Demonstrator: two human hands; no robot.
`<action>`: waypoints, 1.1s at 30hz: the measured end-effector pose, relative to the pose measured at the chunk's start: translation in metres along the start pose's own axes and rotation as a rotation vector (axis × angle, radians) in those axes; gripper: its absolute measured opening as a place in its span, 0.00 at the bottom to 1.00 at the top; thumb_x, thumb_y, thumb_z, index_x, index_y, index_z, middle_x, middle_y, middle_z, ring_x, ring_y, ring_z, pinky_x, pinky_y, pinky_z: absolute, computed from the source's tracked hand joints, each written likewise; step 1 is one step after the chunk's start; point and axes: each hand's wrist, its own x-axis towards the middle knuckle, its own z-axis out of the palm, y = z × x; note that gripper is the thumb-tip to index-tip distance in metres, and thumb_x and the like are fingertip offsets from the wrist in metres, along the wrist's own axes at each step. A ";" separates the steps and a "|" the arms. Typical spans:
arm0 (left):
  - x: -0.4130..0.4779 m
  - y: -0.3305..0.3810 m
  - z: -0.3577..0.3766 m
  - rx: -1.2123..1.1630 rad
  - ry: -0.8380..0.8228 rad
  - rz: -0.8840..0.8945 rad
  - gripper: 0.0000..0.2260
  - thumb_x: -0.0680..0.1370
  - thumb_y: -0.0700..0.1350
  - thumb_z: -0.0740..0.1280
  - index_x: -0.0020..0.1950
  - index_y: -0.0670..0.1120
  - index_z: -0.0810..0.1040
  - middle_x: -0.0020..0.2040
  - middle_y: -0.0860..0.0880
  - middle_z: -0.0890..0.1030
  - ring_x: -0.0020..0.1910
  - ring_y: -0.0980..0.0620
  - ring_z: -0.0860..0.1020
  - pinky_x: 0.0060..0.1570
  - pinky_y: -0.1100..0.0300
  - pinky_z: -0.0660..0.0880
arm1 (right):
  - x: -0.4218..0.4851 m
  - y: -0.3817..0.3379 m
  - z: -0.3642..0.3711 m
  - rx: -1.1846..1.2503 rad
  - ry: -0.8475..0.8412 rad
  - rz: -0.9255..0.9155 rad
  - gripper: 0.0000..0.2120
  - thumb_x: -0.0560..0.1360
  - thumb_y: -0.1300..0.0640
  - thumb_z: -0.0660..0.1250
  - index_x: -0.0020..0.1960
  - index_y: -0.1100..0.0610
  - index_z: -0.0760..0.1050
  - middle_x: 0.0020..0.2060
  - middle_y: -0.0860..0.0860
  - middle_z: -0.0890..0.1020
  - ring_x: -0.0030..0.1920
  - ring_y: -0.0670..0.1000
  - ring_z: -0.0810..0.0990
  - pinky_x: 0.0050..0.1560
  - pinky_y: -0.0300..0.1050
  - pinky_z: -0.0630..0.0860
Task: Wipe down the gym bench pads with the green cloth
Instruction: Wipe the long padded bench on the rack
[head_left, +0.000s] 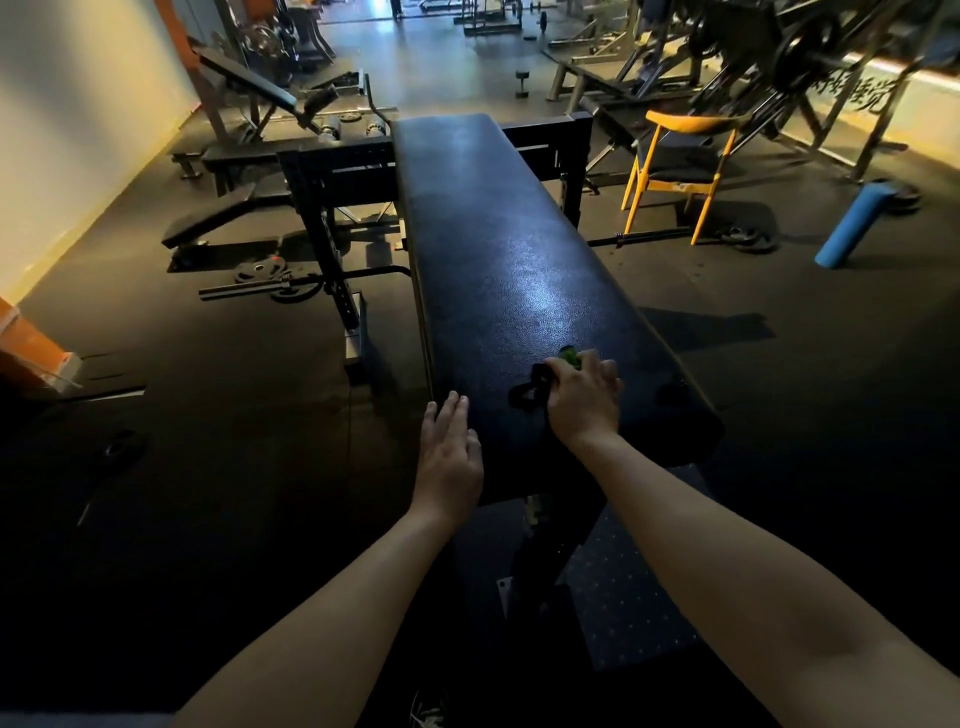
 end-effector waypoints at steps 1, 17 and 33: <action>0.000 0.000 0.001 0.002 0.007 0.001 0.22 0.86 0.42 0.54 0.80 0.44 0.58 0.82 0.50 0.54 0.81 0.51 0.44 0.77 0.60 0.40 | -0.003 -0.005 0.000 0.045 0.048 -0.013 0.15 0.78 0.57 0.61 0.63 0.46 0.77 0.59 0.56 0.73 0.59 0.62 0.70 0.62 0.54 0.66; 0.007 0.025 0.012 0.424 0.008 0.083 0.34 0.74 0.58 0.39 0.79 0.55 0.64 0.80 0.53 0.62 0.79 0.52 0.56 0.77 0.49 0.49 | -0.011 0.012 0.003 0.053 0.040 -0.312 0.13 0.76 0.57 0.68 0.59 0.49 0.82 0.58 0.55 0.78 0.56 0.62 0.74 0.60 0.55 0.71; 0.012 0.039 0.012 0.462 -0.038 -0.031 0.24 0.80 0.53 0.52 0.77 0.53 0.63 0.79 0.53 0.61 0.77 0.50 0.56 0.75 0.46 0.49 | -0.012 0.005 -0.007 0.215 -0.093 -0.367 0.14 0.74 0.60 0.68 0.58 0.52 0.84 0.58 0.56 0.80 0.57 0.61 0.76 0.60 0.50 0.71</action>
